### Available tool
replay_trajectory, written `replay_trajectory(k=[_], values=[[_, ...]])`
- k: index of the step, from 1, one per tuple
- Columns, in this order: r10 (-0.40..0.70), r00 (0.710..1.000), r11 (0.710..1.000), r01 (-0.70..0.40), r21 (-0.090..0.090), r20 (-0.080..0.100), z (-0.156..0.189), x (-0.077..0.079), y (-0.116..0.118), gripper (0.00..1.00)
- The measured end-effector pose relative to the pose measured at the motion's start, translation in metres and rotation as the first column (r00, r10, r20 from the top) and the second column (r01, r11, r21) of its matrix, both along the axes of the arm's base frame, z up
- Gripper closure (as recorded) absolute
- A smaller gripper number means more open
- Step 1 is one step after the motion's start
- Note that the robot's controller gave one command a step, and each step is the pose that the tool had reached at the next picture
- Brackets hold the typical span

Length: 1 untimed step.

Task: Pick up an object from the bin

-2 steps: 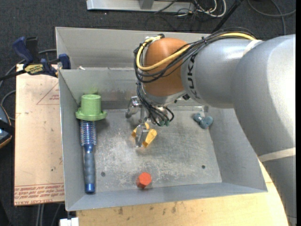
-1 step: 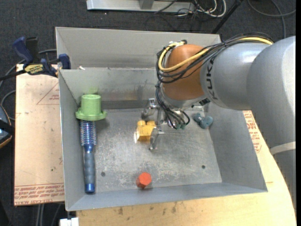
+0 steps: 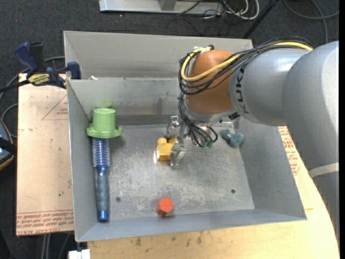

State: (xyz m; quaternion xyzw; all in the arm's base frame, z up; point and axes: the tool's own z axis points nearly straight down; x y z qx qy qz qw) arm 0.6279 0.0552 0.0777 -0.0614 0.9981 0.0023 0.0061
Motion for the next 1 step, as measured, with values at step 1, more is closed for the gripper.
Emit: replay_trajectory(k=[1], values=[[0.012, 1.0, 1.0, -0.012, -0.003, 0.001, 0.1445, 0.0145, 0.0112, 1.0]])
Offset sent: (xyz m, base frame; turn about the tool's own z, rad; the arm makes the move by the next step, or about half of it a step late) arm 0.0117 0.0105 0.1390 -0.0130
